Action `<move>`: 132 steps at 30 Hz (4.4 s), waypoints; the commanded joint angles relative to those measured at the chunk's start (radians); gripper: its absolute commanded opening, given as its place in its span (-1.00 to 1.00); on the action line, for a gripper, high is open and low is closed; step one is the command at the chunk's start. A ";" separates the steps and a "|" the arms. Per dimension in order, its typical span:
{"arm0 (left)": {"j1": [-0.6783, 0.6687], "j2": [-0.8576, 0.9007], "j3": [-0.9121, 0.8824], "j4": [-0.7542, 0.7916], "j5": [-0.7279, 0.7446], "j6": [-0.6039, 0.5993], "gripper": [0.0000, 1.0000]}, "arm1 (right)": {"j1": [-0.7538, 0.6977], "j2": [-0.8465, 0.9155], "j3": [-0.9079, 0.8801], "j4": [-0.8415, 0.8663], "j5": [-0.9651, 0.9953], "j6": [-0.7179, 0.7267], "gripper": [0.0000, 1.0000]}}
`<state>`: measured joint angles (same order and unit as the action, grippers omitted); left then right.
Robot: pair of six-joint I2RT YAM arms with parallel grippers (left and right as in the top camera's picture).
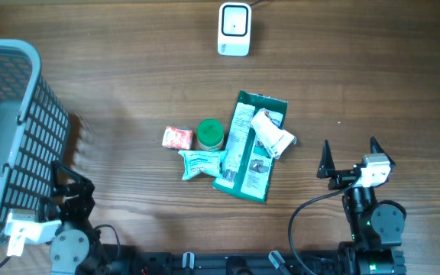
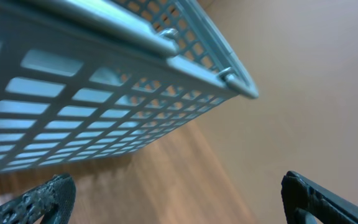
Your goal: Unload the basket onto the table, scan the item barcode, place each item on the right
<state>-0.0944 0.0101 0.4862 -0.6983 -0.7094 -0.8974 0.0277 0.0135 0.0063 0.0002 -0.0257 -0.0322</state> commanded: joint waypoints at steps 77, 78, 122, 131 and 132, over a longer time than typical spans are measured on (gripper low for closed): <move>-0.005 -0.003 -0.290 -0.070 -0.054 -0.132 1.00 | 0.000 -0.006 -0.001 0.003 -0.012 -0.013 0.99; -0.005 -0.003 -0.290 -0.070 -0.054 -0.132 1.00 | 0.000 -0.006 -0.001 0.003 -0.012 -0.013 0.99; -0.005 -0.003 -0.290 -0.070 -0.054 -0.132 1.00 | 0.000 -0.003 -0.001 0.003 -0.012 -0.013 0.99; -0.005 -0.003 -0.290 -0.070 -0.054 -0.132 1.00 | 0.000 -0.003 -0.001 0.003 -0.012 -0.013 1.00; -0.005 -0.003 -0.290 -0.070 -0.054 -0.132 1.00 | 0.000 -0.003 -0.001 0.003 -0.012 -0.014 0.99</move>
<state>-0.0944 0.0101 0.2047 -0.7643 -0.7609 -1.0306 0.0277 0.0135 0.0063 0.0002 -0.0261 -0.0322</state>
